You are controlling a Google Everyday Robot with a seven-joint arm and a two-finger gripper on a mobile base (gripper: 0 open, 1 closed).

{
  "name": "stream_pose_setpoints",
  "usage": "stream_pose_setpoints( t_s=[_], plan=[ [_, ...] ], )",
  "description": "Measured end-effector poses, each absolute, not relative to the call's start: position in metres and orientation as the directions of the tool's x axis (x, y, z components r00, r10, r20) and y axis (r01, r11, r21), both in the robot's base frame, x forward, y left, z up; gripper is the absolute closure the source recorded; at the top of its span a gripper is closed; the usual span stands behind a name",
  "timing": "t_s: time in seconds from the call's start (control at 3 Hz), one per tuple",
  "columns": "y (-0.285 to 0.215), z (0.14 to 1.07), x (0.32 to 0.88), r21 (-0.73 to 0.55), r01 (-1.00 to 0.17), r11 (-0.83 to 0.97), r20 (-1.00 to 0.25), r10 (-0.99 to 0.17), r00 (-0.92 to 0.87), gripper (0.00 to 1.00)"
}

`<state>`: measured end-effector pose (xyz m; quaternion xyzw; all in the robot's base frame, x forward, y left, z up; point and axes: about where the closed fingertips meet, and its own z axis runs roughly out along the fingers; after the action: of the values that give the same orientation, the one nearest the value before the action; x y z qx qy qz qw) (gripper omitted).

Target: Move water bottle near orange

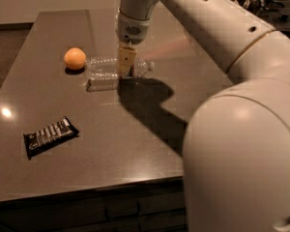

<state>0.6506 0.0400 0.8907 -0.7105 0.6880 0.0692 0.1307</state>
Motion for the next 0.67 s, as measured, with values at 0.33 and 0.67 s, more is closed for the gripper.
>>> stream_pose_setpoints(
  t_s=[0.33, 0.67],
  plan=[
    [0.046, 0.884, 0.667, -0.08, -0.997, 0.016, -0.271, -0.962, 0.006, 0.83],
    [0.045, 0.875, 0.678, -0.07, -0.996, 0.055, -0.265, -0.964, -0.035, 0.53]
  ],
)
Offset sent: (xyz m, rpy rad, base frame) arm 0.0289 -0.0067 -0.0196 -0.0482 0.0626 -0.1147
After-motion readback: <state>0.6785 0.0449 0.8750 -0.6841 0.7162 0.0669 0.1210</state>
